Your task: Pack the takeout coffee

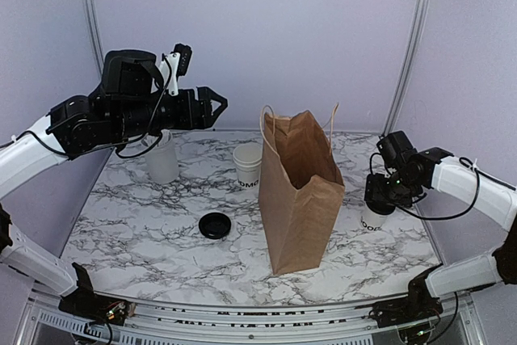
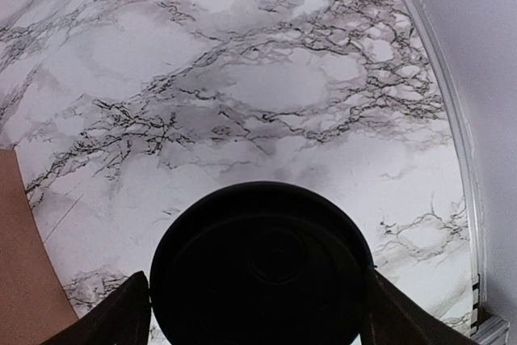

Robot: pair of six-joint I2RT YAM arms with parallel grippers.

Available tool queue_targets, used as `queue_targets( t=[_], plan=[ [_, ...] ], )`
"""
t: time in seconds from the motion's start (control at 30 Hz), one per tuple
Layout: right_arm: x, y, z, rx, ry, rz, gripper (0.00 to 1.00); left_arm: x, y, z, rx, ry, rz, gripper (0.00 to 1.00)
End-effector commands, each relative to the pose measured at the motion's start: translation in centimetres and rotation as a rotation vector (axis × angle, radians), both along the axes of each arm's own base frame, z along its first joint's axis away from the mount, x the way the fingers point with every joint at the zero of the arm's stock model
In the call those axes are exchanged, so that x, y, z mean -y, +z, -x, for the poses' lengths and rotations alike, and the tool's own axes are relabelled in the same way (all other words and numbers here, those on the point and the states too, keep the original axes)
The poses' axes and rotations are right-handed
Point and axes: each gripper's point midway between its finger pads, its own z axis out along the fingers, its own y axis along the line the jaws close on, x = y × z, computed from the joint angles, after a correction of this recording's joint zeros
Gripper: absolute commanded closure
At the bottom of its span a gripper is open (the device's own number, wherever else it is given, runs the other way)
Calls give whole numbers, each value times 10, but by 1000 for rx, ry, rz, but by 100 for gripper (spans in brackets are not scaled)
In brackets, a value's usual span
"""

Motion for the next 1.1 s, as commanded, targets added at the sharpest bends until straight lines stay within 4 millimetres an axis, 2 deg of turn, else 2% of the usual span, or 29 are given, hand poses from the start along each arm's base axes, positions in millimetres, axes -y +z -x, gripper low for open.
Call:
queue_targets(
  t=[0.0, 0.3, 0.57, 0.73, 1.07],
  plan=[
    [2, 0, 8, -24, -3, -2, 16, 2, 5, -2, 11, -8, 33, 19],
    [6, -7, 11, -43, -9, 7, 25, 3, 5, -2, 7, -11, 38, 19],
    [7, -9, 14, -54, -8, 11, 26, 2, 5, -2, 9, -11, 36, 19],
    [4, 21, 6, 27, -5, -18, 33, 0, 6, -3, 12, -6, 37, 19],
    [-2, 95, -6, 200, 10, -76, 35, -3, 8, -6, 16, 14, 37, 19]
  ],
)
